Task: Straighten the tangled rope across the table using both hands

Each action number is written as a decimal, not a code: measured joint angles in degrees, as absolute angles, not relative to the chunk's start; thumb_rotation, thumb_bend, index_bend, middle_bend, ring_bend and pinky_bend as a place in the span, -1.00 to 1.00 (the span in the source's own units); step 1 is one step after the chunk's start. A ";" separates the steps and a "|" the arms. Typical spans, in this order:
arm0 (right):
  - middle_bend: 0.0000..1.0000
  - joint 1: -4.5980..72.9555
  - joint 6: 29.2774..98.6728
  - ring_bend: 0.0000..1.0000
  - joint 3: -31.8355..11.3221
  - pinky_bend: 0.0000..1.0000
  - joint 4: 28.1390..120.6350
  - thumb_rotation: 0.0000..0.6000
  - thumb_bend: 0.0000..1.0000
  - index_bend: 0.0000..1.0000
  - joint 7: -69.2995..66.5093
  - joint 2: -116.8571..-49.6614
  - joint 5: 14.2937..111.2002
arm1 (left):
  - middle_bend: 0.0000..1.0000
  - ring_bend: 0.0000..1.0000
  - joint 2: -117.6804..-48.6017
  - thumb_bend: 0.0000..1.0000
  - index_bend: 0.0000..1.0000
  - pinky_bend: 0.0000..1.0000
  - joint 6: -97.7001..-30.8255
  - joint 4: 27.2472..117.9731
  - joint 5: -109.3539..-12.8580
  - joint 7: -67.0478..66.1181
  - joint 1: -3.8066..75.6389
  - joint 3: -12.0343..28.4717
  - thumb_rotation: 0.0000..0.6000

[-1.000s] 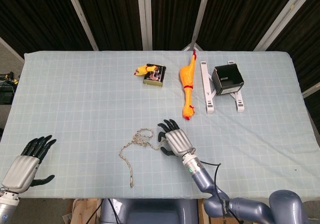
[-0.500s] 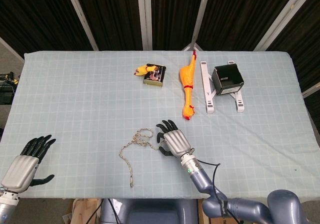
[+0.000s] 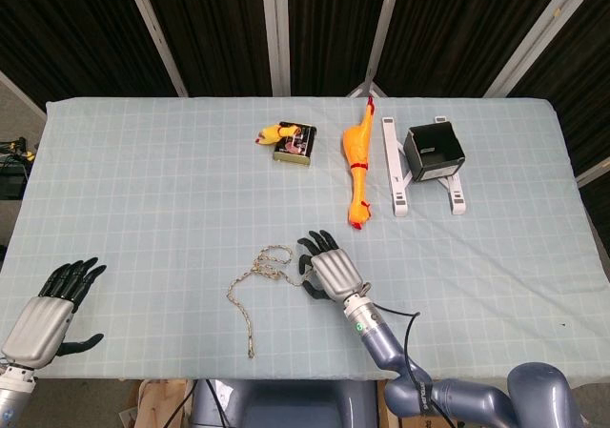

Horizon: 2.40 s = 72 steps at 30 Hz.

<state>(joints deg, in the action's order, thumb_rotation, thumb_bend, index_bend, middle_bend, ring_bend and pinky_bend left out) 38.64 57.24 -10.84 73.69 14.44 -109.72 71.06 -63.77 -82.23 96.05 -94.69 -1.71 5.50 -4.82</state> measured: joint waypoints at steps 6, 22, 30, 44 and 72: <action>-0.62 38.43 57.46 -1.00 -11.06 -1.00 73.58 1.00 -0.17 0.05 14.78 -109.56 70.45 | -1.00 -1.00 -63.69 -0.69 -0.84 -1.00 -82.20 96.08 -94.61 -1.57 5.50 -4.83 1.00; -0.62 38.09 57.70 -0.99 -10.63 -1.00 74.22 1.00 -0.16 0.05 15.06 -109.66 70.26 | -1.00 -1.00 -63.72 -0.70 -0.84 -1.00 -82.06 96.22 -94.52 -1.66 5.54 -4.86 1.00; -0.62 38.20 57.82 -0.99 -10.94 -1.00 74.81 1.00 -0.14 0.11 15.76 -109.65 69.96 | -1.00 -1.00 -63.64 -0.69 -0.84 -1.00 -82.11 96.26 -94.46 -1.40 5.53 -4.83 1.00; -0.61 37.77 58.18 -0.99 -10.75 -1.00 74.69 1.00 -0.05 0.13 16.07 -110.08 69.31 | -1.00 -1.00 -63.55 -0.70 -0.84 -1.00 -82.18 96.34 -94.55 -1.20 5.55 -4.84 1.00; -0.59 36.20 60.66 -0.99 -11.39 -1.00 80.85 1.00 -0.04 0.22 18.96 -104.51 68.63 | -1.00 -1.00 -63.28 -0.70 -0.83 -1.00 -82.49 96.69 -94.73 -0.89 5.35 -5.00 1.00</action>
